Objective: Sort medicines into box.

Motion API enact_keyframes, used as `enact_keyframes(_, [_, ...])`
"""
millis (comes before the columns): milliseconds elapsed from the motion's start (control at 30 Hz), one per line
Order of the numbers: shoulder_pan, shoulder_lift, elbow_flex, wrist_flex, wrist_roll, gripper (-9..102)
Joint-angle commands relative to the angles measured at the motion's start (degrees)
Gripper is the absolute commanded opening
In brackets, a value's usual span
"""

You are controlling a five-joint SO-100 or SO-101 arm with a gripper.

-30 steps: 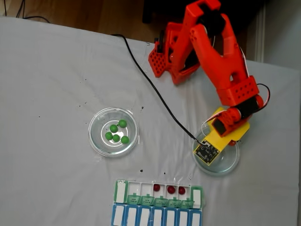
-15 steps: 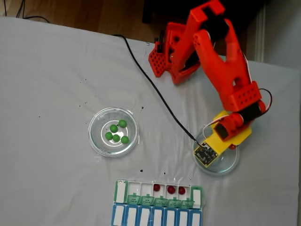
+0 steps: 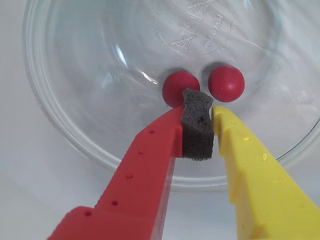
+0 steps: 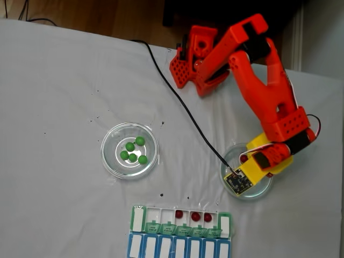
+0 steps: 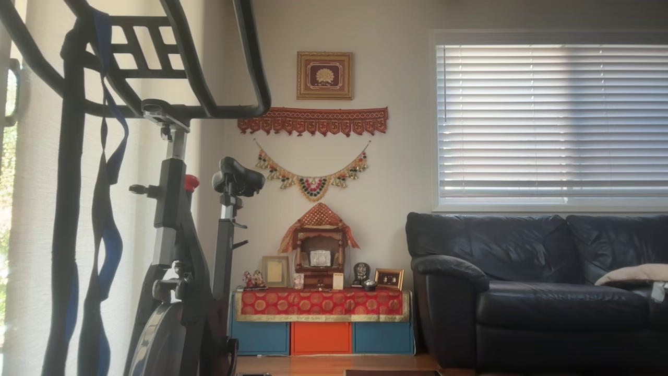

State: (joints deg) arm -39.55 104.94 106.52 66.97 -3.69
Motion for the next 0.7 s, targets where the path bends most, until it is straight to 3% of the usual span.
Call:
enact_keyframes(0, [0.4,1.4,-5.7,1.0,0.3,1])
enact_keyframes(667, [1.4,1.4,-6.9,5.3,-2.6,3])
